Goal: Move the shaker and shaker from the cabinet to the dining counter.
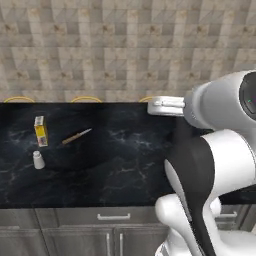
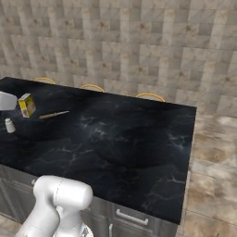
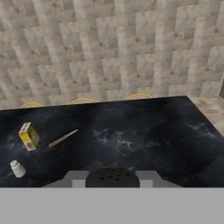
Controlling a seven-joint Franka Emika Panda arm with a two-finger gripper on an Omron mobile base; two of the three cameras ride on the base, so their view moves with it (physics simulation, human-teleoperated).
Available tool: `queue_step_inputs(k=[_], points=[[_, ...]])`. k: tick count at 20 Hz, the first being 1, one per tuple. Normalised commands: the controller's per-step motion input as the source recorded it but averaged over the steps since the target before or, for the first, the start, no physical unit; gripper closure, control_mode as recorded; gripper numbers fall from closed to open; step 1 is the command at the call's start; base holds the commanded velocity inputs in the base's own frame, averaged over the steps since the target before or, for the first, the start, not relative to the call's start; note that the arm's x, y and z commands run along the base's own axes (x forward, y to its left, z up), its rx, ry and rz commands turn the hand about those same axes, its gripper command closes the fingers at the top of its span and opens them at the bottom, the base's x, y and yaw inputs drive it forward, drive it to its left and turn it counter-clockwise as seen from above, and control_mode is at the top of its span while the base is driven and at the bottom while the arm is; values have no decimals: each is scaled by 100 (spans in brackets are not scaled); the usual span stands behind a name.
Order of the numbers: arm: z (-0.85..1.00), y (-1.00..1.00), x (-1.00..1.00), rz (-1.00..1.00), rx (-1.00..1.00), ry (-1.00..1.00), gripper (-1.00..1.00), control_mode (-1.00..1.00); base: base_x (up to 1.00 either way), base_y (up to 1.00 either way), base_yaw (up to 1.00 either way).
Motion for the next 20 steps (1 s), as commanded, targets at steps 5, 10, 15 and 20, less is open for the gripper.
queue_step_inputs(k=[5, 10, 15, 20], points=[[-48, 100, 65, -8, -4, 2, 100, -100, 0, 0, 0], [-81, 91, 30, -7, -5, -2, 100, -100, 0, 0, 0], [-91, 54, 23, -5, -2, -2, 100, -100, 0, 0, 0], [-67, 18, 61, -2, 0, 0, 100, -100, 0, 0, 0]])
